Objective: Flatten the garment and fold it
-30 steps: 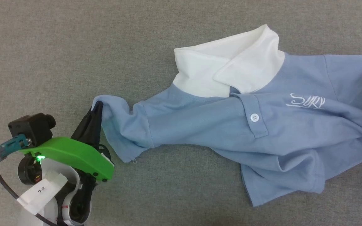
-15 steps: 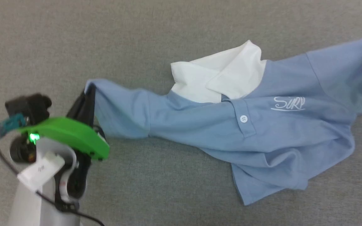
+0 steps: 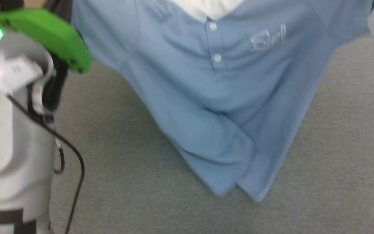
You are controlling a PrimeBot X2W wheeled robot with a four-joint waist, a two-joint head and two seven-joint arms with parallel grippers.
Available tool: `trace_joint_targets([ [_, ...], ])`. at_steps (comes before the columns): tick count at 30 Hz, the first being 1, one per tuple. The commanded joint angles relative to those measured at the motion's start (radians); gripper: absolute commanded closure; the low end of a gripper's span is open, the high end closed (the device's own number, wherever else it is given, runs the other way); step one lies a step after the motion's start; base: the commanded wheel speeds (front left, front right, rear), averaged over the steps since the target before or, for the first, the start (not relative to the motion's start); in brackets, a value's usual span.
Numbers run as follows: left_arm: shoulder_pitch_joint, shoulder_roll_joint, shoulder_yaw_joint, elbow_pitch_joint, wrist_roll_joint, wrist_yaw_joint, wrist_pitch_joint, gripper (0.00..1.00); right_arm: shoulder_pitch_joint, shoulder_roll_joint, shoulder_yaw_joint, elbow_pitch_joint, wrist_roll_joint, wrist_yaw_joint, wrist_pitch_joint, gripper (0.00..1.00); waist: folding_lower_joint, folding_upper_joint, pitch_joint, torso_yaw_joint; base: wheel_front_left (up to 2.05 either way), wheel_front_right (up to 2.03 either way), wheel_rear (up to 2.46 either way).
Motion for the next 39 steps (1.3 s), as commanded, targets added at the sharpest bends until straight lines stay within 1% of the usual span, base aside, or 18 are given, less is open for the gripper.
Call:
trace_joint_targets([
  [1, -0.057, 0.012, -0.003, 0.017, 0.021, -0.006, 0.01, 1.0, -0.046, 0.001, 0.012, 0.015, 0.003, -0.002, -0.012, 1.0, 0.0, 0.0, -0.053, -0.05, 0.0, 0.0, 0.0],
  [7, -0.248, 0.047, -0.016, 0.086, 0.049, -0.011, 0.073, 1.0, -0.211, 0.011, 0.063, 0.082, -0.005, -0.002, -0.019, 1.0, 0.0, 0.0, -0.072, -0.08, 0.0, 0.0, 0.0],
  [12, -0.358, 0.062, -0.025, 0.108, 0.052, -0.015, 0.137, 1.0, -0.292, 0.027, 0.096, 0.116, 0.003, -0.002, -0.003, 1.0, 0.0, 0.0, -0.075, -0.099, 0.0, 0.0, 0.0],
  [17, -0.44, 0.068, -0.039, 0.126, 0.031, -0.024, 0.239, 1.0, -0.328, 0.04, 0.097, 0.133, 0.034, -0.002, 0.05, 1.0, 0.0, 0.0, -0.064, -0.111, 0.0, 0.0, 0.0],
  [20, -0.472, 0.067, -0.046, 0.126, 0.018, -0.021, 0.3, 1.0, -0.346, 0.045, 0.081, 0.131, 0.047, -0.002, 0.095, 1.0, 0.0, 0.0, -0.04, -0.116, 0.0, 0.0, 0.0],
  [23, -0.505, 0.076, -0.045, 0.131, 0.031, -0.008, 0.312, 1.0, -0.373, 0.052, 0.061, 0.139, 0.041, -0.002, 0.126, 1.0, 0.0, 0.0, -0.006, -0.124, 0.0, 0.0, 0.0],
  [25, -0.536, 0.077, -0.04, 0.148, 0.045, 0.007, 0.295, 1.0, -0.399, 0.059, 0.043, 0.152, 0.032, -0.002, 0.134, 1.0, 0.0, 0.0, 0.027, -0.128, 0.0, 0.0, 0.0],
  [27, -0.577, 0.077, -0.041, 0.171, 0.072, 0.021, 0.255, 1.0, -0.433, 0.063, 0.034, 0.168, 0.014, -0.002, 0.132, 1.0, 0.0, 0.0, 0.068, -0.132, 0.0, 0.0, 0.0],
  [29, -0.627, 0.063, -0.034, 0.196, 0.093, 0.05, 0.203, 1.0, -0.474, 0.065, 0.03, 0.186, -0.01, -0.002, 0.117, 1.0, 0.0, 0.0, 0.114, -0.136, 0.0, 0.0, 0.0],
  [33, -0.728, 0.03, -0.034, 0.257, 0.128, 0.087, 0.081, 1.0, -0.56, 0.083, 0.025, 0.242, -0.053, -0.002, 0.068, 1.0, 0.0, 0.0, 0.206, -0.138, 0.0, 0.0, 0.0],
  [36, -0.798, 0.01, -0.032, 0.317, 0.145, 0.104, -0.019, 1.0, -0.632, 0.087, 0.044, 0.287, -0.085, -0.002, 0.012, 1.0, 0.0, 0.0, 0.267, -0.136, 0.0, 0.0, 0.0],
  [39, -0.859, -0.008, -0.025, 0.37, 0.146, 0.112, -0.103, 1.0, -0.695, 0.088, 0.057, 0.335, -0.112, -0.002, -0.044, 1.0, 0.0, 0.0, 0.309, -0.13, 0.0, 0.0, 0.0],
])
